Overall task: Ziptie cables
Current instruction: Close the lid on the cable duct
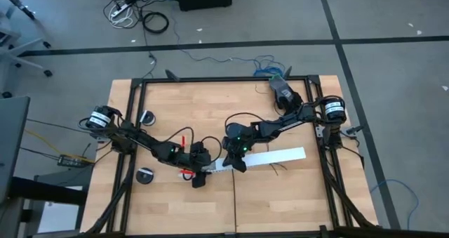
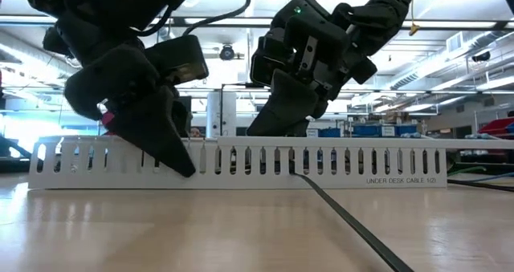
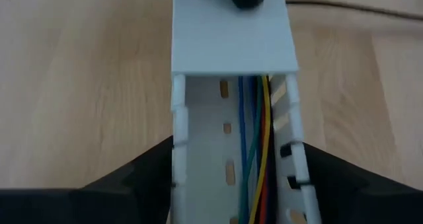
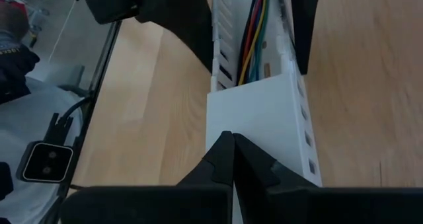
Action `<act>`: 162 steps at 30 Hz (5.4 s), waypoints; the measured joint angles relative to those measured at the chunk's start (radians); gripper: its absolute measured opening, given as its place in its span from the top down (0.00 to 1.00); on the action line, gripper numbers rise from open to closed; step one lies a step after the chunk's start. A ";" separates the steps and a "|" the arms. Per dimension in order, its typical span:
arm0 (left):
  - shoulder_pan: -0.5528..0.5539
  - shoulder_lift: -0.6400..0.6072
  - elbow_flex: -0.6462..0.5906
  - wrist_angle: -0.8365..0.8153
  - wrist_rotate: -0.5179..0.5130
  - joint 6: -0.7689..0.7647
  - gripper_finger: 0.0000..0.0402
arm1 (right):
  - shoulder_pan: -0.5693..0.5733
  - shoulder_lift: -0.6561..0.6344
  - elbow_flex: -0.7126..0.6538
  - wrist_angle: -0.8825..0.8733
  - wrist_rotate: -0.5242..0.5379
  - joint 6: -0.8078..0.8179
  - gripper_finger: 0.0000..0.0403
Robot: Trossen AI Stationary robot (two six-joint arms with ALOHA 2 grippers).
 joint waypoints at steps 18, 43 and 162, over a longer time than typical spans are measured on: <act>0.013 0.030 0.058 -0.101 0.082 -0.031 0.31 | 0.000 0.002 0.001 0.008 0.002 -0.008 1.00; 0.013 0.031 0.078 -0.124 0.066 -0.006 0.41 | -0.002 0.002 0.001 0.010 0.003 -0.009 1.00; -0.019 -0.008 0.079 -0.202 0.032 0.020 0.39 | -0.052 0.199 0.180 0.128 -0.176 -0.047 1.00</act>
